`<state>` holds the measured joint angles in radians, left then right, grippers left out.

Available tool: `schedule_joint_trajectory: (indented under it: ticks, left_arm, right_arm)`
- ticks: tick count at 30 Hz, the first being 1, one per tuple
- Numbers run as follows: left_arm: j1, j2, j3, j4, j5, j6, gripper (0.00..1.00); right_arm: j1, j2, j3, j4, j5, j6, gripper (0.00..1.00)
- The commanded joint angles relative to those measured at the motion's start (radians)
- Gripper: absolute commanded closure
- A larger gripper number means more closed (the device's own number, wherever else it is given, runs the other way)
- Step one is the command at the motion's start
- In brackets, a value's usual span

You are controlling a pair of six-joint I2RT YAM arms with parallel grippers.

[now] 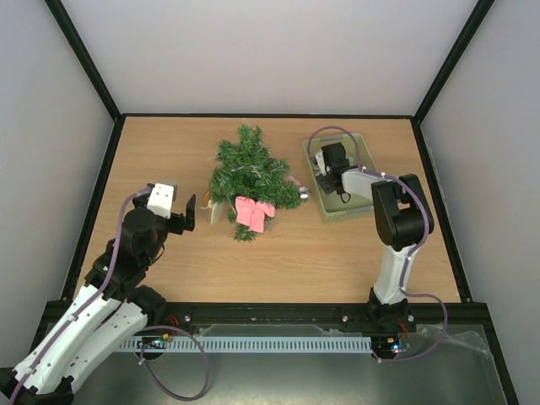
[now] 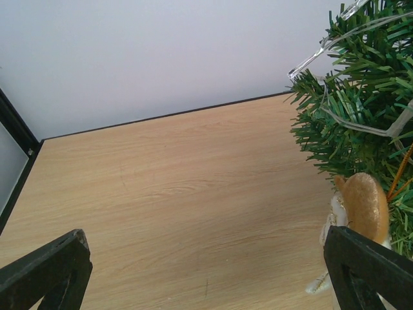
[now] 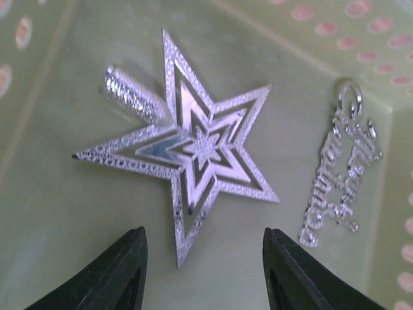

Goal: Decorate the small christmas tree
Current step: Adjust the decoration item on the Christmas tree.

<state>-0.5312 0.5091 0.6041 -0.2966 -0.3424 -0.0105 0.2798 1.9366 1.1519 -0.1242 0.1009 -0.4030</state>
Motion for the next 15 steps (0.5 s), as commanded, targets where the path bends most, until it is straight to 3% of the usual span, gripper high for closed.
schedule_joint_trajectory:
  ticks: [1,10,15]
  left_arm:
    - [0.009,0.001,-0.018,0.039,-0.013,0.011,0.0]
    - [0.009,0.002,-0.014,0.03,-0.033,0.014,0.0]
    - [0.01,-0.004,-0.013,0.03,-0.033,0.014,0.0]
  right_arm:
    - [0.001,0.047,0.002,0.083,0.01,-0.073,0.51]
    - [0.0,0.089,-0.06,0.289,0.02,-0.188,0.57]
    - [-0.001,0.138,0.0,0.252,0.03,-0.217,0.74]
